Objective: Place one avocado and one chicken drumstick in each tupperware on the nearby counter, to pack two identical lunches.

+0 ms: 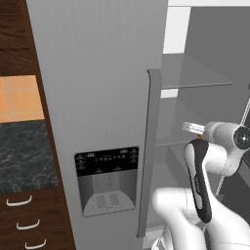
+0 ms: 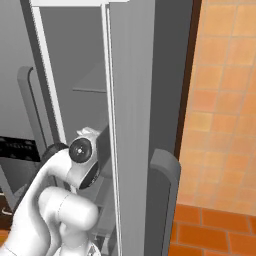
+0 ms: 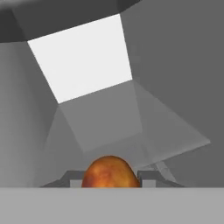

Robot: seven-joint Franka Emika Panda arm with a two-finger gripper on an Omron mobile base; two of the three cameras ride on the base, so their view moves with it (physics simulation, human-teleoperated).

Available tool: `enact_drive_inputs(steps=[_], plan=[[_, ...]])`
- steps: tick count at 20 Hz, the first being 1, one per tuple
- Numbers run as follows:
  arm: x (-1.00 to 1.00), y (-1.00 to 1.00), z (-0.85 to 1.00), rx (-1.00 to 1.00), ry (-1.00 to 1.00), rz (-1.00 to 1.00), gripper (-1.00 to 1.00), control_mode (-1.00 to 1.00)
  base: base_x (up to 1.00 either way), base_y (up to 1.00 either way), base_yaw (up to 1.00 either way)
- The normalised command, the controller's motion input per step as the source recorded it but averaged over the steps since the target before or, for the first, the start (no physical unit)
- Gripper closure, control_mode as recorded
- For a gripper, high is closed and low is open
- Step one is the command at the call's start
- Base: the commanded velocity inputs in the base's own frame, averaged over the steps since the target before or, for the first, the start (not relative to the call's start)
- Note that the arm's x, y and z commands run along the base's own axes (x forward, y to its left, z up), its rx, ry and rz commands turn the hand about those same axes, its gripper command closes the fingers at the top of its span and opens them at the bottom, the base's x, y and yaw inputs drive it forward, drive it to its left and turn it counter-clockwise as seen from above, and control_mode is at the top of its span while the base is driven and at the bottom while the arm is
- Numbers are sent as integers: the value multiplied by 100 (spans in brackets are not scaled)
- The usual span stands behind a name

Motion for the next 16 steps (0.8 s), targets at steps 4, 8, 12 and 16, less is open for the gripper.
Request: enact_drive_inputs(steps=[4, 8, 12, 16], plan=[[-100, 50, 52, -7, 15, 15, 100, -100, 0, 0, 0], [-100, 44, 15, -14, 10, 5, 100, -100, 0, 0, 0], [-100, 27, -38, -14, -13, 2, 100, -100, 0, 0, 0], [-75, 12, -25, -6, -8, 3, 100, 100, -25, 4, 2]])
